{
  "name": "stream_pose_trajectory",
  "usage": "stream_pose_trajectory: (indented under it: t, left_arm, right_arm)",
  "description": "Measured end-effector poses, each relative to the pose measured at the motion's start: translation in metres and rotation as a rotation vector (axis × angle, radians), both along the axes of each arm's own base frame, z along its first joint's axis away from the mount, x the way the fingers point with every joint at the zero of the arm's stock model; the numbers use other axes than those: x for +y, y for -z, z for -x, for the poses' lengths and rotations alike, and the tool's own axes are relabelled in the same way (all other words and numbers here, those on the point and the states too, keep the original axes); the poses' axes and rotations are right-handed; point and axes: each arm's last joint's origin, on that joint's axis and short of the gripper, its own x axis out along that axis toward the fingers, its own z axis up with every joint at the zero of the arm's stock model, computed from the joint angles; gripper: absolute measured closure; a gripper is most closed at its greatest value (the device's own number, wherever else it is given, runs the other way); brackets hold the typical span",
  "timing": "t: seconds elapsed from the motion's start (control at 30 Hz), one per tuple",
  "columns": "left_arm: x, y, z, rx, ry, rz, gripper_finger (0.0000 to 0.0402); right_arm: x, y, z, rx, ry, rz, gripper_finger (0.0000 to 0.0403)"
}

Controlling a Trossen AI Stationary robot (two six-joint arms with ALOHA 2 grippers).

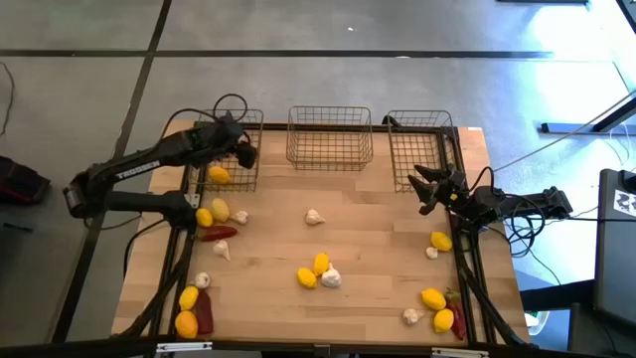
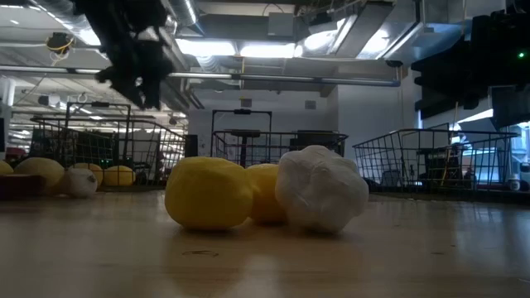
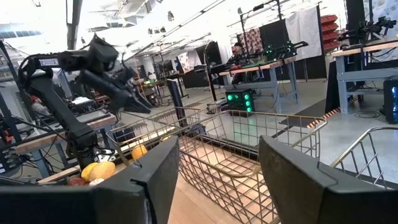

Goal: Sort produce into baskets
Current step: Put the white garlic into the right gold wire basket

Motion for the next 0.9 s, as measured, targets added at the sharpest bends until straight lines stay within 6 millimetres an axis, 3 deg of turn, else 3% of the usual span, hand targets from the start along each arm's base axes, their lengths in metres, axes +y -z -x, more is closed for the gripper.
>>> stream_pose_trajectory:
  t: [0.33,0.7,0.9]
  left_arm:
    - [-0.037,-0.015,-0.03,-0.097,0.45,0.009,0.0164]
    - [-0.069,-0.022,-0.051,-0.205,0.635,-0.044,0.0164]
    - [-0.08,-0.015,-0.073,-0.221,0.709,-0.056,0.0164]
  right_arm:
    - [0.0,0.0,0.0,0.0,-0.002,0.0,0.0185]
    - [0.0,0.0,0.0,0.001,-0.002,0.001,0.0185]
    - [0.0,0.0,0.0,0.001,-0.003,0.001,0.0185]
